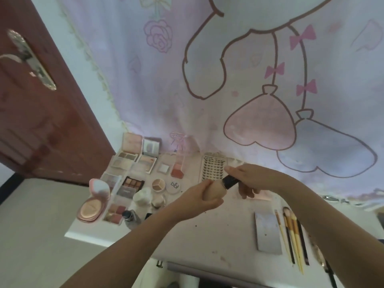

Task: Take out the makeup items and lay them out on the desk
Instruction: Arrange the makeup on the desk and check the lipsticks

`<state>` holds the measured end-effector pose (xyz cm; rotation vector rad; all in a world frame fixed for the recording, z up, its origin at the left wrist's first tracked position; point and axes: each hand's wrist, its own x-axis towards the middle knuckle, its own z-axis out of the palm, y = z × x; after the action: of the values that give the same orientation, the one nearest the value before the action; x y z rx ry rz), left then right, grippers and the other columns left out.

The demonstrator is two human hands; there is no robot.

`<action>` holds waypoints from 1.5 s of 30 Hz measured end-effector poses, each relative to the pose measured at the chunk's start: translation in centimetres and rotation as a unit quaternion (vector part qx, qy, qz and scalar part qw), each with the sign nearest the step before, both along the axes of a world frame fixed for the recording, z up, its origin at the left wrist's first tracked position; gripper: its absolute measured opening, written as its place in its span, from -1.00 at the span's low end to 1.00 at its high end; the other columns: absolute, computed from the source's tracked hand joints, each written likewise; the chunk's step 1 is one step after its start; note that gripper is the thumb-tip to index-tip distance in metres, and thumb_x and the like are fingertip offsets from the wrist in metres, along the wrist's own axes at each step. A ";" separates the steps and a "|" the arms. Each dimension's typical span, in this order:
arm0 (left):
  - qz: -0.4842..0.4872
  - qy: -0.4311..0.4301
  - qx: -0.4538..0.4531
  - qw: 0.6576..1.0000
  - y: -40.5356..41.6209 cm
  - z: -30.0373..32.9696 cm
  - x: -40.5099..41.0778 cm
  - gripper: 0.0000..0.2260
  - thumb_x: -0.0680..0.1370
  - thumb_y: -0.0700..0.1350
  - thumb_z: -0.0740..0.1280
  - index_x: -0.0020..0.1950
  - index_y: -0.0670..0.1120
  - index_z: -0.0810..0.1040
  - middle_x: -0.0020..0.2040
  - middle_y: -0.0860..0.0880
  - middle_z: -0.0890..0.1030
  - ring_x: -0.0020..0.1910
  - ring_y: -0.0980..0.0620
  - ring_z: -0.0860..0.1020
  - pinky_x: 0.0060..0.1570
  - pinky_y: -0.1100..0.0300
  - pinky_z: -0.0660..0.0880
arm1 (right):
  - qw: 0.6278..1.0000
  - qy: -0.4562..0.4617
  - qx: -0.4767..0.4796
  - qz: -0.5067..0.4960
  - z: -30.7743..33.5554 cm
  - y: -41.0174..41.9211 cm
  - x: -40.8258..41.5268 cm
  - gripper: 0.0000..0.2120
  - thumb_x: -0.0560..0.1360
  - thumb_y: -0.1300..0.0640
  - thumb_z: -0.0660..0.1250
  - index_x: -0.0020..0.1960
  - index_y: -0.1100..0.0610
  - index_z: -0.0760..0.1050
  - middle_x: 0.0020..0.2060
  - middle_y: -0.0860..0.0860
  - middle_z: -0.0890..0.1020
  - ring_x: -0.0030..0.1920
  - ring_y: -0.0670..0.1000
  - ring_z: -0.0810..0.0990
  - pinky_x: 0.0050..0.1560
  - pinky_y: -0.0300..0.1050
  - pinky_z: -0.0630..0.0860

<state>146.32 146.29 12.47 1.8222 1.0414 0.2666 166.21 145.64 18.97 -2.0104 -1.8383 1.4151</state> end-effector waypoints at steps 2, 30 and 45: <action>0.010 0.001 0.012 1.000 0.1 -0.1 -0.6 -0.53 0.48 0.11 0.35 0.31 0.01 0.33 0.03 0.04 0.51 -0.19 0.19 0.48 -0.27 0.35 0.39 | 0.999 -0.009 0.031 0.023 -0.3 0.6 -0.7 -0.69 0.60 -0.13 0.08 -0.08 0.04 0.46 -0.42 -0.11 0.58 -0.54 -0.21 0.45 -0.47 -0.35 0.37; 0.049 -0.061 0.115 0.990 1.1 1.0 -0.5 -0.60 0.45 0.12 0.36 0.22 0.13 0.31 0.02 0.15 0.46 -0.08 0.19 0.51 -0.20 0.32 0.52 | 0.990 0.082 0.111 -0.005 1.9 0.7 0.4 -0.80 0.55 -0.17 0.17 0.06 -0.11 0.45 -0.22 -0.17 0.67 -0.31 -0.17 0.63 -0.38 -0.39 0.47; 0.048 -0.051 0.122 0.990 2.1 1.1 -0.6 -0.53 0.44 0.09 0.39 0.29 0.04 0.33 0.02 0.14 0.45 -0.09 0.16 0.52 -0.14 0.26 0.55 | 0.961 -0.034 0.268 0.067 3.8 0.5 0.6 -0.84 0.55 0.00 0.23 -0.12 -0.27 0.38 -0.24 -0.21 0.57 -0.33 -0.18 0.52 -0.29 -0.32 0.51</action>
<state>145.75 148.34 13.55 1.9559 1.0625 0.5598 166.82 146.17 22.80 -1.7009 -2.1253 0.7500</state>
